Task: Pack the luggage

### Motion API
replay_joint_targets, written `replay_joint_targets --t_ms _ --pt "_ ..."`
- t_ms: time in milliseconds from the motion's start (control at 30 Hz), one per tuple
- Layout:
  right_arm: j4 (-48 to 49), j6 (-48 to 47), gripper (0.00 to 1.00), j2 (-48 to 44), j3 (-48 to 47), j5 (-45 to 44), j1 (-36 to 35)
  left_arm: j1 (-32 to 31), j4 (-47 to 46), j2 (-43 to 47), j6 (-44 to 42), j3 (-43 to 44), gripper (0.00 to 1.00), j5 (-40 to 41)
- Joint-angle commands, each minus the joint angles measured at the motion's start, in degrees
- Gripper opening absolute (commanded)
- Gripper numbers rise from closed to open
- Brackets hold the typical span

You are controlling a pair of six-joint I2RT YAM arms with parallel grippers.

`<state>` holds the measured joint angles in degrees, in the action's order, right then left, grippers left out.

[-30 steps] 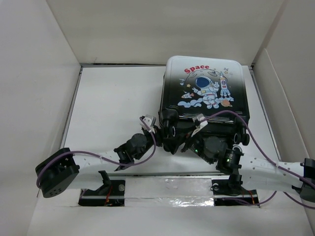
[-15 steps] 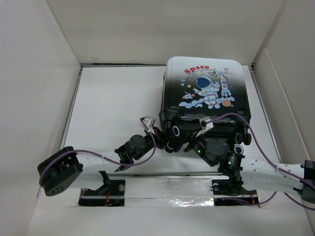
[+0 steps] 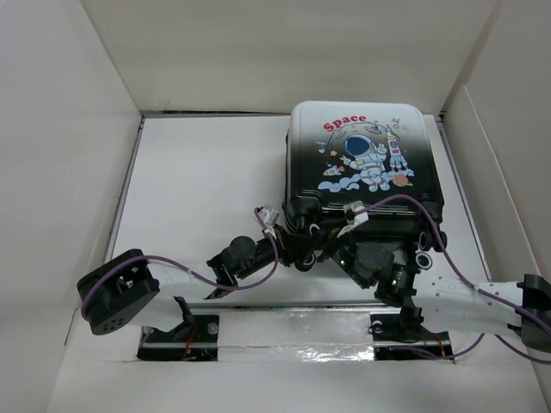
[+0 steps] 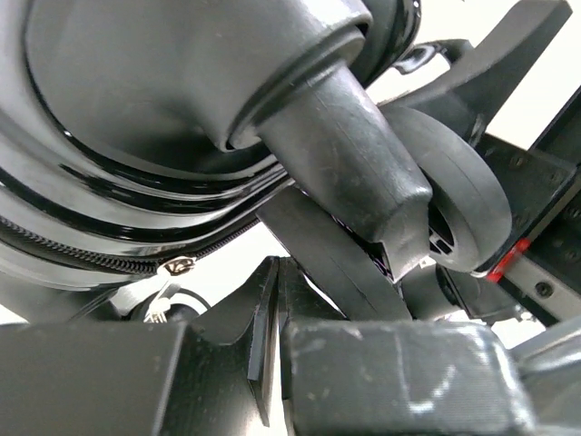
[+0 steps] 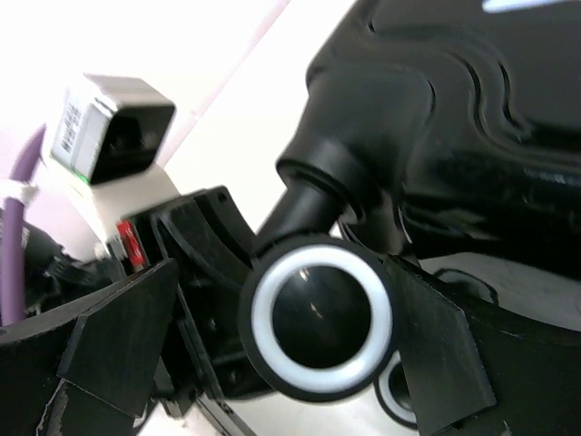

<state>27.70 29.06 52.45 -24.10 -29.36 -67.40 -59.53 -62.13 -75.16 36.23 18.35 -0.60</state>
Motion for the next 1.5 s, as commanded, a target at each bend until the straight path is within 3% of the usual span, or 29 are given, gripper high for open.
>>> replay_joint_targets --t_ms 0,167,367,433,500,600,700,833,867,933,1067,1267,1467 --pt "5.6 -1.7 1.0 0.7 -3.5 -2.8 0.4 -0.7 -9.5 1.4 -1.6 0.9 0.0 -4.9" --pt "6.8 0.3 0.95 2.7 -4.2 -4.7 0.4 -0.7 -7.9 2.4 -3.0 1.2 0.0 -5.5" --pt "1.6 4.2 0.96 3.8 -4.6 -4.1 0.4 -0.7 -7.3 3.3 -3.4 1.1 0.0 -4.3" --pt "3.9 4.3 0.95 3.2 -2.4 -4.0 0.4 -0.7 -7.3 3.3 -3.4 1.3 0.0 -4.6" --pt "5.7 4.4 0.83 2.8 -1.7 -4.3 0.4 -0.7 -7.5 3.1 -3.4 1.3 0.0 -4.6" --pt "3.8 4.1 0.78 2.8 -2.7 -3.8 0.4 -0.7 -7.5 3.3 -3.3 1.2 0.0 -4.1" --pt "2.0 4.2 0.66 3.7 -3.3 -3.0 0.4 -0.7 -7.6 3.3 -3.2 1.2 0.0 -4.0" --pt "4.7 3.1 0.4 4.9 -2.6 -3.2 0.4 -0.7 -7.4 3.2 -3.3 1.3 0.0 -3.5" --pt "4.0 2.8 0.26 4.2 -2.8 -3.2 0.4 -0.7 -6.3 3.6 -3.3 1.4 0.0 -3.2" --pt "1.4 0.6 0.13 2.9 -4.0 -3.9 0.4 -0.7 -3.0 4.8 -3.6 1.4 0.02 -0.6" --pt "-1.7 -2.8 0.01 1.2 -5.9 -5.0 0.4 -0.7 4.7 7.7 -3.6 1.1 0.1 7.5" --pt "-3.5 -6.0 0.0 1.8 -8.7 -2.7 0.4 -0.7 11.1 8.1 -5.3 1.3 0.14 14.5" --pt "-3.3 -7.7 0.0 4.0 -10.9 -0.7 0.4 -6.5 11.2 2.9 -9.1 3.3 0.14 22.2"
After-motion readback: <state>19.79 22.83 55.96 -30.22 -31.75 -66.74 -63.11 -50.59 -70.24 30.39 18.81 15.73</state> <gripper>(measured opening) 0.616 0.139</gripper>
